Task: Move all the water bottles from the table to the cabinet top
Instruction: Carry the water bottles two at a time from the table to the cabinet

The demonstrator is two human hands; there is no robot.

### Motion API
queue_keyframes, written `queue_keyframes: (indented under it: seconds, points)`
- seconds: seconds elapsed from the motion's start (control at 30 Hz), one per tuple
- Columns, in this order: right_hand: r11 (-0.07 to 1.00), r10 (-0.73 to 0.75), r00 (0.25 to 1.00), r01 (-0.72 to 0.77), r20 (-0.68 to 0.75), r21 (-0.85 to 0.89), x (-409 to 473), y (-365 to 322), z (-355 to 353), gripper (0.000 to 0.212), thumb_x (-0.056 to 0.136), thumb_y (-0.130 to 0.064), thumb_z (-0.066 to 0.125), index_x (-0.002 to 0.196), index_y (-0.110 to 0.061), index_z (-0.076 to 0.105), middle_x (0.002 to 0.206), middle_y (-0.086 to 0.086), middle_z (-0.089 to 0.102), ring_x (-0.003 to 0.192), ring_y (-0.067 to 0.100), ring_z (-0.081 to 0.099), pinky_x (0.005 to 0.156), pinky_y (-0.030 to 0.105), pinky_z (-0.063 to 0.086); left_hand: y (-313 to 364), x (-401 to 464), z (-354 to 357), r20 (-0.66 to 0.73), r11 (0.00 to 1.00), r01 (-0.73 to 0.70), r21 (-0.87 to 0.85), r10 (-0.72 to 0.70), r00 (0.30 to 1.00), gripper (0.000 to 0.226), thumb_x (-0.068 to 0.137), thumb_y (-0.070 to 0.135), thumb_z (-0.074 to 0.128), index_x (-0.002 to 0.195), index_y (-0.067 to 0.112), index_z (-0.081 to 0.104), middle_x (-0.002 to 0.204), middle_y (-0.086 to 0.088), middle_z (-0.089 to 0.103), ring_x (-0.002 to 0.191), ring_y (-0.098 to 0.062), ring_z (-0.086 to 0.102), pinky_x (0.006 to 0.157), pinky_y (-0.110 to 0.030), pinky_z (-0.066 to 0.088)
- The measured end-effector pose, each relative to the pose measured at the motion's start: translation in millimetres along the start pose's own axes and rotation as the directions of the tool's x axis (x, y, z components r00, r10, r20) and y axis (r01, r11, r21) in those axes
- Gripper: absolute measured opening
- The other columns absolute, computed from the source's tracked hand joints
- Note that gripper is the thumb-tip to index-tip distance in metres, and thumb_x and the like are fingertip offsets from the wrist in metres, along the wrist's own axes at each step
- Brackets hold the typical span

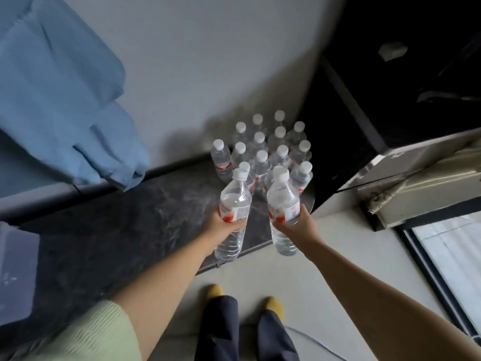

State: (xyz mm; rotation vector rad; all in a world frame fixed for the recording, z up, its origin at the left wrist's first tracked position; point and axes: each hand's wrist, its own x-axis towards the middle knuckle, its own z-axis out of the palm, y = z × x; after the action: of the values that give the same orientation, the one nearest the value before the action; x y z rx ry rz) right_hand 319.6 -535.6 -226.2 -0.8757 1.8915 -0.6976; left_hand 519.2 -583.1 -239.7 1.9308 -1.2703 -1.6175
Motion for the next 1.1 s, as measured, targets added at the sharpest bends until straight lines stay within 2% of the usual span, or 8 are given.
queue_keyframes:
  seconds: [0.23, 0.33, 0.53, 0.67, 0.73, 0.83, 0.97, 1.1]
  points:
    - [0.984, 0.125, 0.964, -0.09, -0.233, 0.157, 73, 19, 85, 0.061, 0.072, -0.025, 0.082, 0.122, -0.012, 0.049, 0.116, 0.009, 0.065, 0.106, 0.03, 0.061, 0.092, 0.037, 0.048, -24, 103, 0, -0.086, 0.996, 0.012, -0.086, -0.02, 0.996, 0.051, 0.063, 0.018, 0.089, 0.102, 0.03, 0.059, 0.107, 0.002, 0.07, 0.1, -0.02, 0.066, 0.092, -0.045, 0.054]
    - [0.968, 0.191, 0.928, -0.125, -0.321, 0.216, 104, 29, 119, 0.061, 0.073, -0.024, 0.081, 0.123, -0.013, 0.048, 0.118, 0.009, 0.064, 0.108, 0.03, 0.06, 0.085, 0.028, 0.042, -29, 143, 0, -0.148, 0.991, -0.034, -0.129, 0.015, 0.989, 0.052, 0.064, 0.013, 0.087, 0.097, 0.033, 0.052, 0.105, 0.004, 0.067, 0.097, -0.018, 0.064, 0.088, -0.033, 0.051]
    - [0.944, 0.245, 0.877, -0.118, -0.412, 0.309, 138, 43, 162, 0.061, 0.077, -0.023, 0.076, 0.128, -0.022, 0.044, 0.122, 0.001, 0.062, 0.106, 0.023, 0.058, 0.084, 0.027, 0.038, -26, 192, 2, -0.216, 0.975, -0.153, -0.162, 0.116, 0.97, 0.067, 0.068, 0.007, 0.084, 0.125, 0.019, 0.048, 0.119, -0.002, 0.063, 0.103, -0.013, 0.059, 0.075, -0.014, 0.044]
    - [0.924, 0.277, 0.861, -0.118, -0.426, 0.363, 141, 50, 171, 0.064, 0.081, -0.022, 0.073, 0.134, -0.029, 0.038, 0.114, -0.011, 0.057, 0.099, 0.011, 0.051, 0.084, 0.025, 0.035, -35, 202, 5, -0.188, 0.957, -0.19, -0.219, 0.15, 0.971, 0.074, 0.071, 0.001, 0.08, 0.134, 0.015, 0.042, 0.128, -0.003, 0.059, 0.112, -0.013, 0.057, 0.092, -0.021, 0.044]
    - [0.92, 0.281, 0.865, -0.118, -0.417, 0.375, 145, 52, 175, 0.066, 0.082, -0.022, 0.072, 0.136, -0.03, 0.035, 0.121, -0.008, 0.057, 0.101, 0.01, 0.049, 0.086, 0.026, 0.035, -38, 210, 6, -0.151, 0.956, -0.175, -0.234, 0.143, 0.978, 0.078, 0.073, 0.003, 0.08, 0.139, 0.015, 0.039, 0.132, -0.003, 0.057, 0.115, -0.012, 0.055, 0.09, -0.018, 0.044]
    - [0.924, 0.271, 0.874, -0.119, -0.403, 0.363, 148, 56, 175, 0.068, 0.083, -0.02, 0.07, 0.138, -0.03, 0.031, 0.131, -0.002, 0.056, 0.105, 0.011, 0.048, 0.088, 0.026, 0.034, -44, 218, 8, -0.137, 0.97, -0.187, -0.156, 0.166, 0.977, 0.077, 0.075, 0.005, 0.079, 0.14, 0.011, 0.038, 0.134, -0.004, 0.056, 0.117, -0.012, 0.054, 0.089, -0.014, 0.04]
    - [0.934, 0.247, 0.89, -0.112, -0.384, 0.34, 150, 59, 175, 0.074, 0.08, -0.019, 0.073, 0.139, -0.025, 0.029, 0.136, 0.001, 0.052, 0.118, 0.02, 0.052, 0.095, 0.029, 0.038, -48, 221, 4, -0.073, 0.977, -0.201, -0.075, 0.196, 0.978, 0.077, 0.074, 0.006, 0.08, 0.139, 0.007, 0.038, 0.136, -0.009, 0.055, 0.124, -0.019, 0.053, 0.101, -0.022, 0.04]
    - [0.93, 0.254, 0.909, -0.135, -0.33, 0.342, 148, 58, 170, 0.079, 0.077, -0.019, 0.075, 0.14, -0.018, 0.028, 0.138, 0.006, 0.049, 0.126, 0.025, 0.048, 0.107, 0.043, 0.041, -40, 217, -4, 0.026, 0.978, -0.2, -0.053, 0.202, 0.979, 0.071, 0.072, 0.008, 0.081, 0.13, 0.02, 0.041, 0.131, -0.001, 0.057, 0.112, -0.008, 0.054, 0.082, -0.006, 0.041]
